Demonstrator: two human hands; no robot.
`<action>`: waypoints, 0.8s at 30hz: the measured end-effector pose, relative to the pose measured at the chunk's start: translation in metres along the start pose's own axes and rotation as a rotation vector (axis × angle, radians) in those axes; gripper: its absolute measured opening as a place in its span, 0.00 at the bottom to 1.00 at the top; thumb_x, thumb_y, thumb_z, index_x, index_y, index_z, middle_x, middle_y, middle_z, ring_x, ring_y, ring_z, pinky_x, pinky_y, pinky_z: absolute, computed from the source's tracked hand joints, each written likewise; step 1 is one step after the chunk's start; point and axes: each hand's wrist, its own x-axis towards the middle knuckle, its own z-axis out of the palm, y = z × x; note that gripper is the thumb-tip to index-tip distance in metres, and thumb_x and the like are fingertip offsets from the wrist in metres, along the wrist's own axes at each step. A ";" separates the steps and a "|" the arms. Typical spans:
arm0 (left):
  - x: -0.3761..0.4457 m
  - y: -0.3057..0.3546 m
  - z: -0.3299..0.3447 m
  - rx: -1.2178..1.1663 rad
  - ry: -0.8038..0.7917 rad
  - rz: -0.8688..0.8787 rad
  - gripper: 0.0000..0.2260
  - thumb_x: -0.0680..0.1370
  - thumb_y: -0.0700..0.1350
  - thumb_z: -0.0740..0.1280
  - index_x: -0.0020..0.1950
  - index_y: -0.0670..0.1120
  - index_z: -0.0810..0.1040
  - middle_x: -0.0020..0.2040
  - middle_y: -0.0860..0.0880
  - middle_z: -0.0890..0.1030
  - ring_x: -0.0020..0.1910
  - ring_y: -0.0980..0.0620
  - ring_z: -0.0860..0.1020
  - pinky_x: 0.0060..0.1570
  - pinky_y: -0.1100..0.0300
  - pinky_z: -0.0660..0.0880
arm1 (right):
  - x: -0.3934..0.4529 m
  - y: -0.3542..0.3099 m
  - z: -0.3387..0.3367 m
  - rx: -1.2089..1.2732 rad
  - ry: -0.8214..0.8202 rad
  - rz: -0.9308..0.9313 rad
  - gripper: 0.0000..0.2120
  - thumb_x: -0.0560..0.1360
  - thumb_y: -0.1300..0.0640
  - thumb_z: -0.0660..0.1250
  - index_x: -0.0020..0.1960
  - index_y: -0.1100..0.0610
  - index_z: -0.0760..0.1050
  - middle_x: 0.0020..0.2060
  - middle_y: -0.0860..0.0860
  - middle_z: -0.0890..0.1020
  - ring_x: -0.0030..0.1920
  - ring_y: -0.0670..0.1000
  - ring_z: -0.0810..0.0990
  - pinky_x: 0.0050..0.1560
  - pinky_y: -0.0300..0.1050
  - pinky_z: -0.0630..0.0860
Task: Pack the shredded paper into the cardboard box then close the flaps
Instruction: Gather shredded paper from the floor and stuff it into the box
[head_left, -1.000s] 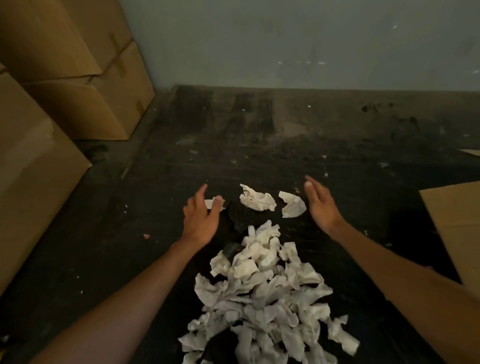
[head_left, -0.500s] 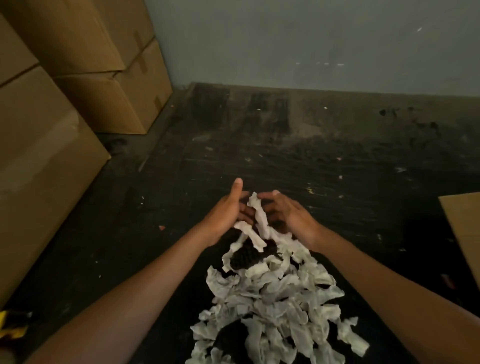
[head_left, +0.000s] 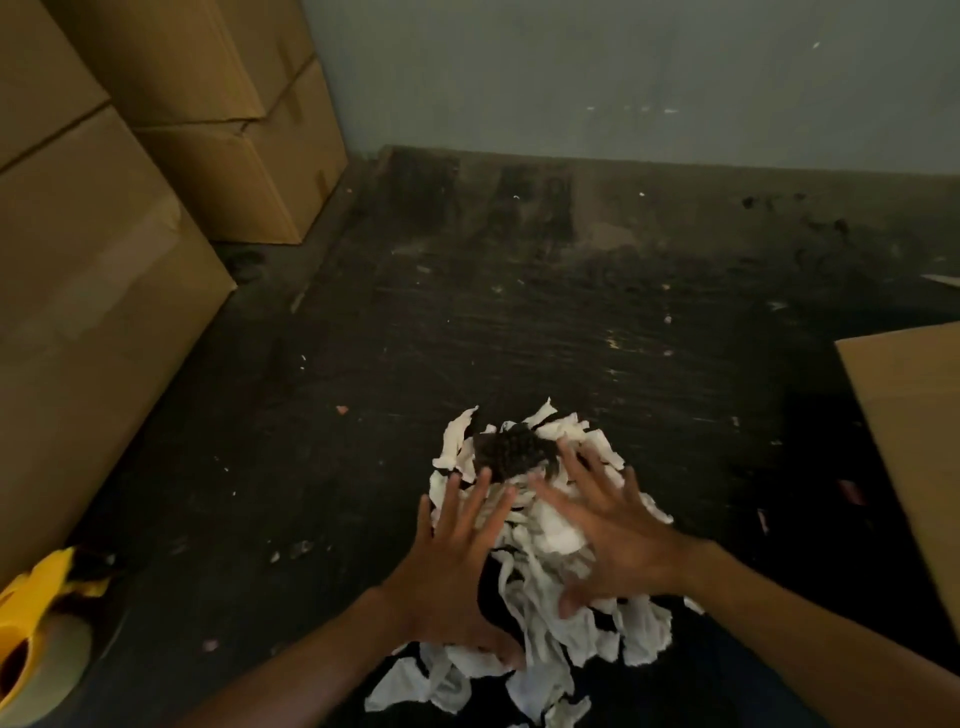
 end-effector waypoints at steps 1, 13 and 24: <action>0.003 -0.003 0.010 0.059 0.029 0.000 0.65 0.58 0.80 0.64 0.74 0.56 0.23 0.75 0.51 0.23 0.74 0.43 0.24 0.71 0.33 0.32 | 0.002 -0.003 0.010 -0.053 0.000 -0.012 0.59 0.59 0.22 0.66 0.72 0.31 0.26 0.70 0.48 0.18 0.70 0.56 0.17 0.66 0.71 0.26; 0.005 -0.006 0.055 0.255 0.581 -0.033 0.31 0.74 0.70 0.57 0.65 0.49 0.75 0.56 0.48 0.78 0.54 0.45 0.76 0.50 0.46 0.74 | -0.001 0.006 0.050 -0.204 0.390 -0.025 0.30 0.66 0.39 0.72 0.65 0.45 0.71 0.62 0.53 0.76 0.61 0.57 0.72 0.52 0.56 0.80; 0.014 -0.001 0.038 0.046 0.633 -0.217 0.11 0.76 0.52 0.68 0.44 0.44 0.79 0.36 0.45 0.82 0.34 0.42 0.82 0.32 0.56 0.75 | 0.003 0.009 0.038 0.294 0.560 0.061 0.14 0.73 0.52 0.69 0.52 0.61 0.82 0.41 0.55 0.85 0.39 0.53 0.83 0.43 0.47 0.80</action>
